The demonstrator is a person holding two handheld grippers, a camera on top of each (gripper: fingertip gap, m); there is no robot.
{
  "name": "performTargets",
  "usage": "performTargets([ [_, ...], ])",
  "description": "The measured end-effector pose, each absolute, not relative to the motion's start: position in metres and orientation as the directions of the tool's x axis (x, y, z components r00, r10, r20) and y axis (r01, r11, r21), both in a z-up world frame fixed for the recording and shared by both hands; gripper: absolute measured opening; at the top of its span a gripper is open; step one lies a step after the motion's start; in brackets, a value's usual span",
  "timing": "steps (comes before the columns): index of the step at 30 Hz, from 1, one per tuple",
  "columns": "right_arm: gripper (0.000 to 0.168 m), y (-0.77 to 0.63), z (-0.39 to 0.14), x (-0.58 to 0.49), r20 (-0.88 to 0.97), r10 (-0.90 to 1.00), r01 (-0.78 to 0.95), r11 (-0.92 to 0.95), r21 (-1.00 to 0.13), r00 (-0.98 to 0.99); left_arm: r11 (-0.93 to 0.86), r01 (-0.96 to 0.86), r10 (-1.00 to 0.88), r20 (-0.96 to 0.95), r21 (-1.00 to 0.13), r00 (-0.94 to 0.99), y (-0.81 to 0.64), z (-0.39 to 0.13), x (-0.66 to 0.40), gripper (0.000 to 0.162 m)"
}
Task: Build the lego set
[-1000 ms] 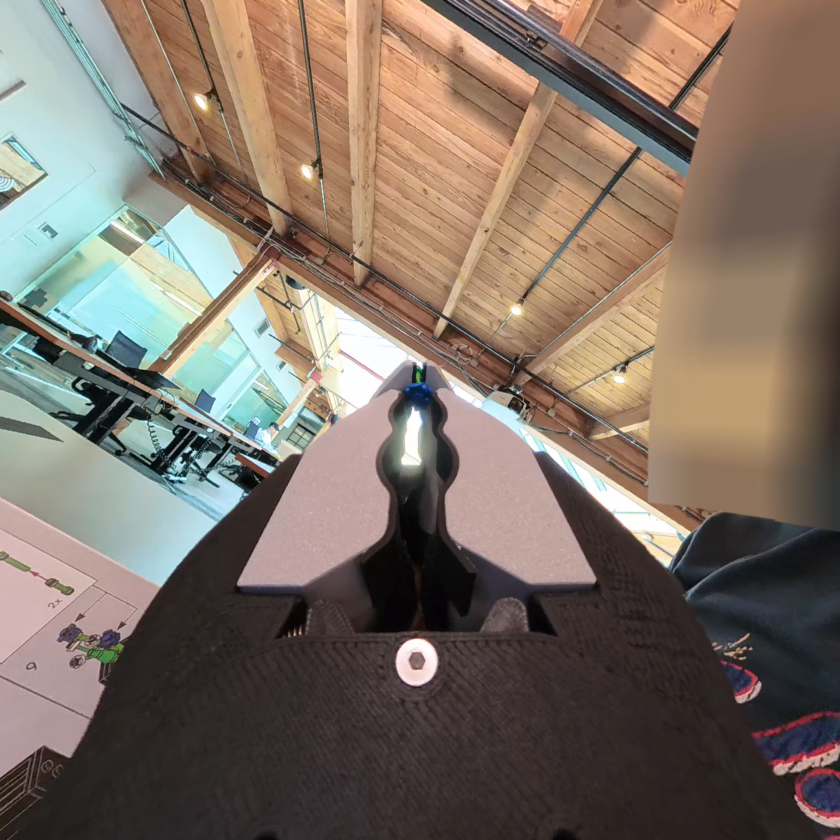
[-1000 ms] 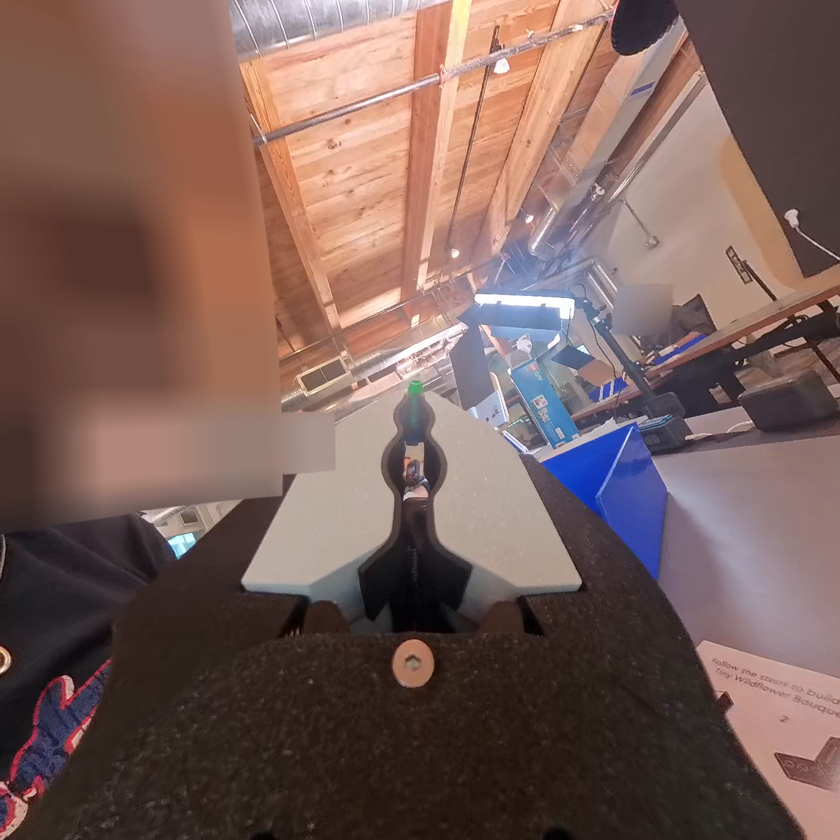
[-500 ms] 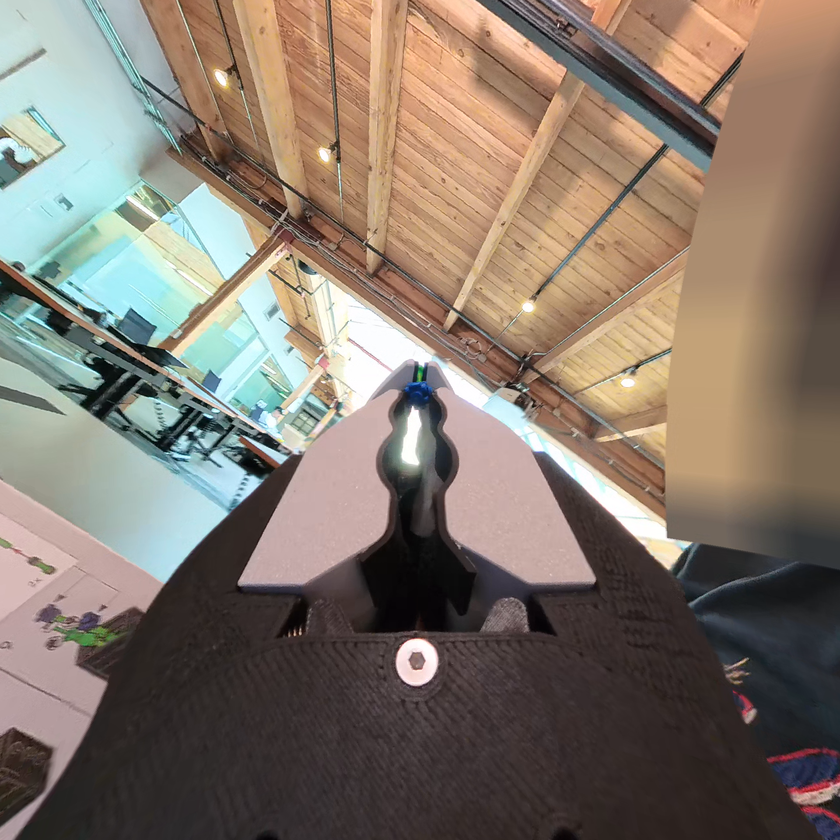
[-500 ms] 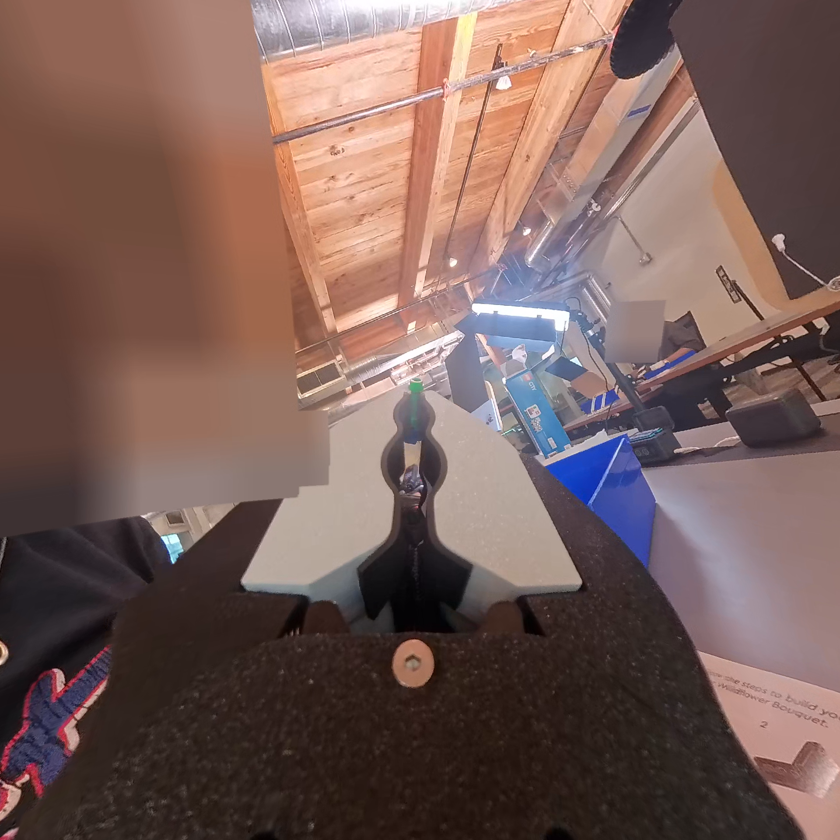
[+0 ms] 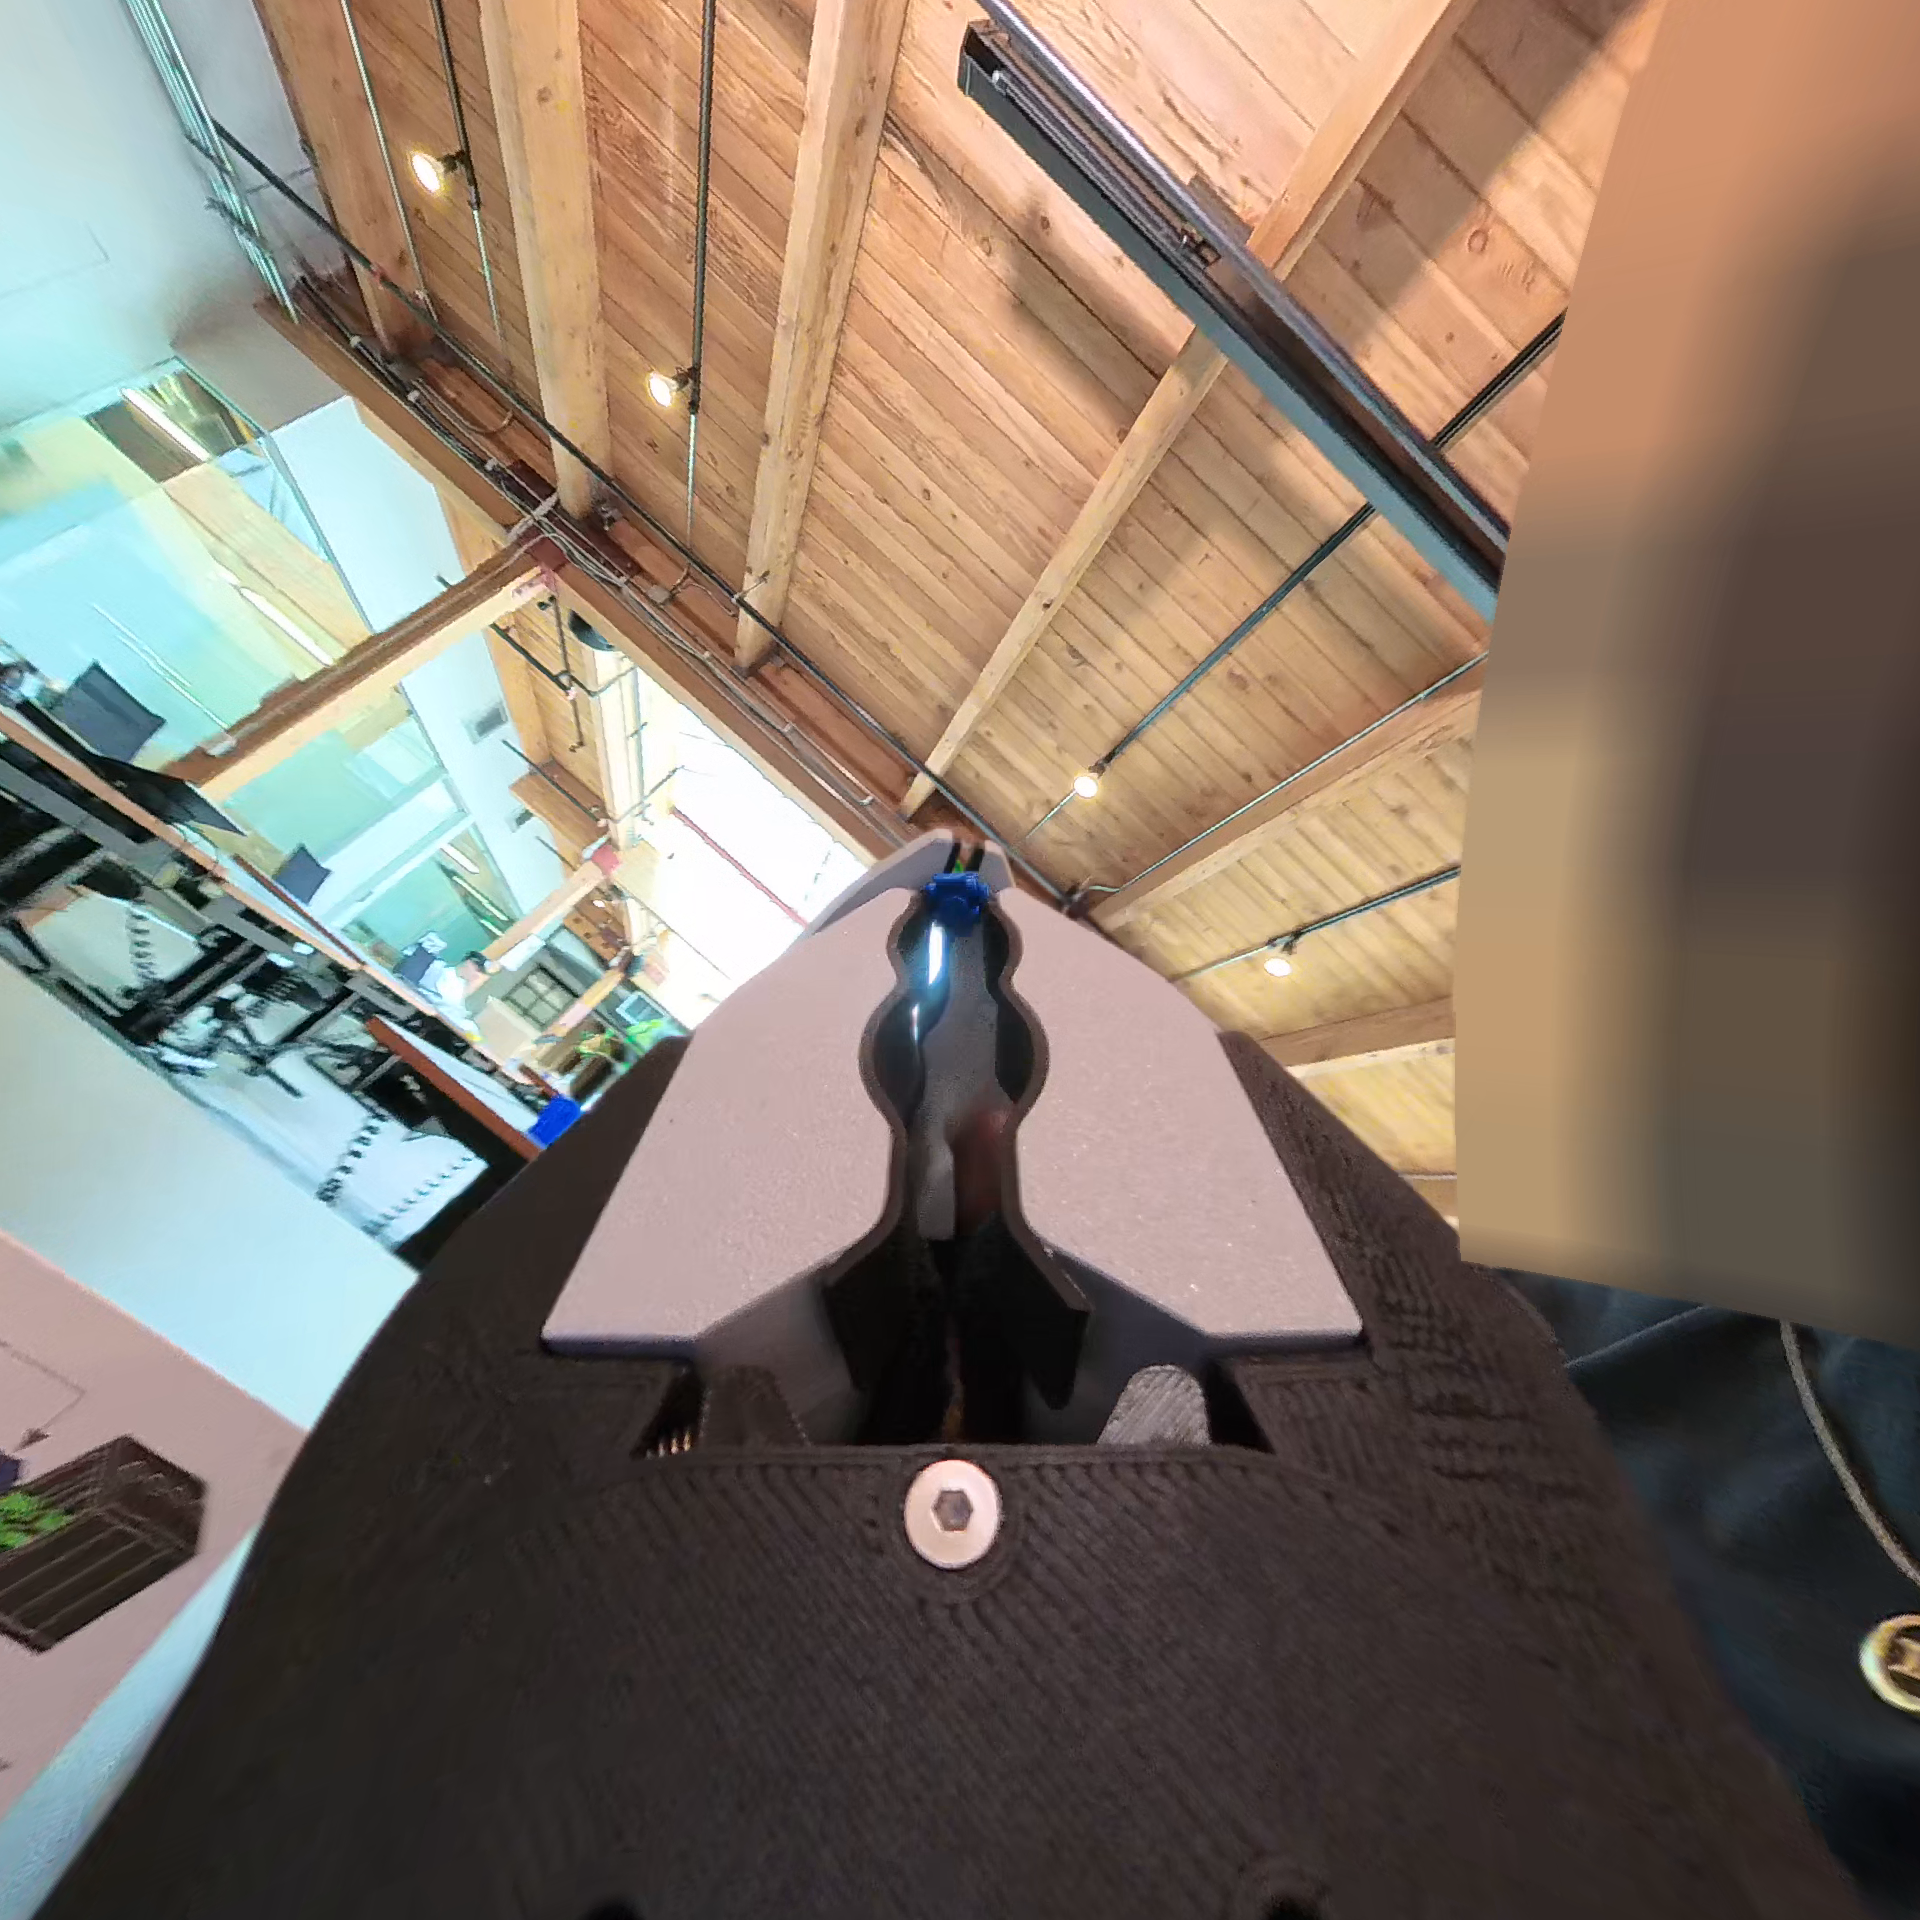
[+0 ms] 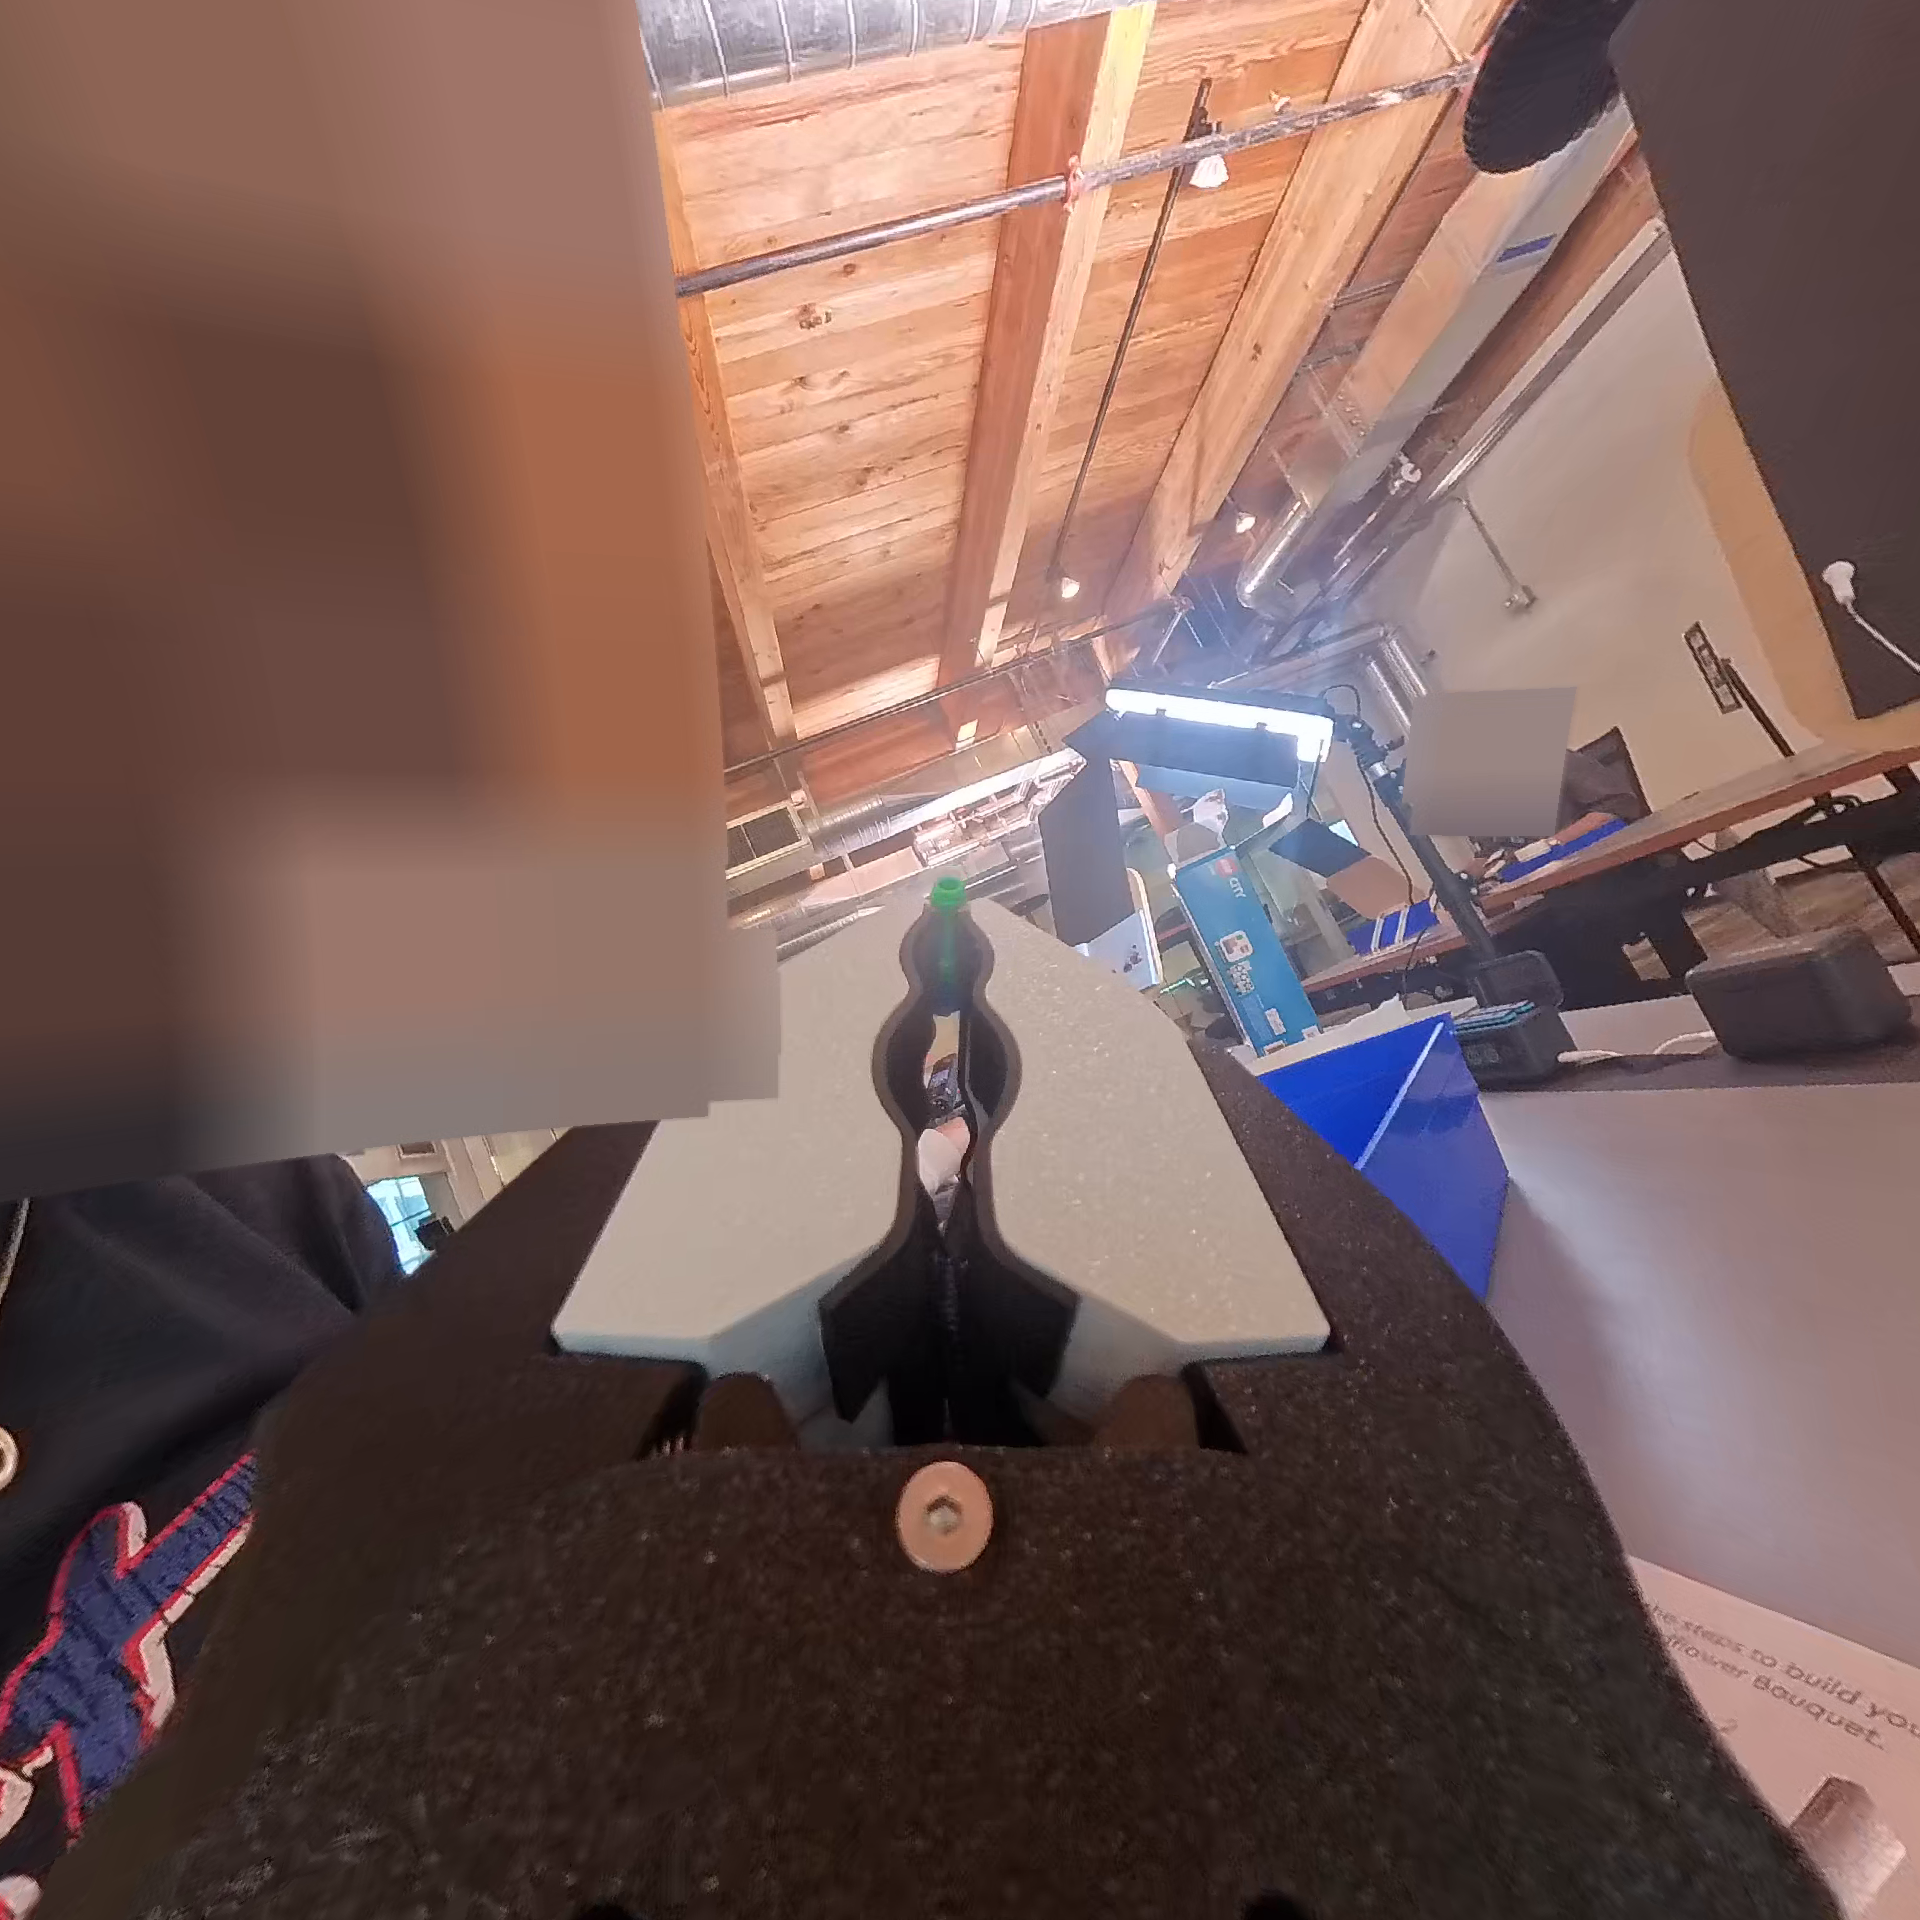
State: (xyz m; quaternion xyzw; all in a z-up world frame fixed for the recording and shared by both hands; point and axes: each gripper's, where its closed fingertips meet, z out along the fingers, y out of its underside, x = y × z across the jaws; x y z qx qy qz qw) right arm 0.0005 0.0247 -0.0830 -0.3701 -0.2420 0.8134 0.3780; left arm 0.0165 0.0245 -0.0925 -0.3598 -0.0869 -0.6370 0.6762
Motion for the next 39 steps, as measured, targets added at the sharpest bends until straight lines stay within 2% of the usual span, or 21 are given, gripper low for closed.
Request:
performTargets([
  [5, 0.002, 0.021, -0.079, 0.002, -0.364, 0.817, -0.44, -0.556, -0.705, -0.448, -0.114, 0.941, -0.811, 0.577, -0.32, 0.098, 0.021, -0.088, 0.018, 0.01],
  [13, 0.004, 0.016, -0.078, 0.01, -0.335, 0.803, -0.381, -0.545, -0.747, -0.493, 0.027, 0.768, -0.757, 0.489, -0.64, 0.434, 0.02, -0.089, 0.027, 0.009],
  [19, 0.004, 0.012, -0.085, 0.014, -0.323, 0.796, -0.284, -0.511, -0.811, -0.512, 0.017, 0.618, -0.725, 0.416, -0.786, 0.549, 0.019, -0.096, 0.033, 0.01],
  [22, 0.004, 0.012, -0.084, 0.017, -0.341, 0.785, -0.31, -0.544, -0.78, -0.518, 0.02, 0.603, -0.716, 0.409, -0.797, 0.565, 0.018, -0.096, 0.036, 0.009],
  [32, 0.003, 0.016, -0.089, 0.02, -0.344, 0.789, -0.301, -0.538, -0.788, -0.509, 0.037, 0.557, -0.708, 0.371, -0.83, 0.601, 0.021, -0.101, 0.039, 0.01],
  [33, 0.006, 0.016, -0.088, 0.021, -0.344, 0.781, -0.297, -0.544, -0.785, -0.521, 0.056, 0.541, -0.706, 0.349, -0.839, 0.616, 0.022, -0.1, 0.039, 0.01],
  [35, 0.037, 0.022, -0.089, 0.02, -0.372, 0.774, -0.285, -0.562, -0.776, -0.512, 0.102, 0.491, -0.703, 0.286, -0.865, 0.651, 0.02, -0.1, 0.04, 0.01],
  [37, 0.04, 0.029, -0.084, 0.028, -0.37, 0.772, -0.311, -0.572, -0.759, -0.517, 0.135, 0.431, -0.679, 0.233, -0.892, 0.697, 0.02, -0.102, 0.039, 0.01],
  [39, 0.032, 0.032, -0.083, 0.034, -0.353, 0.784, -0.319, -0.554, -0.769, -0.51, 0.169, 0.378, -0.651, 0.185, -0.91, 0.737, 0.019, -0.104, 0.036, 0.009],
])
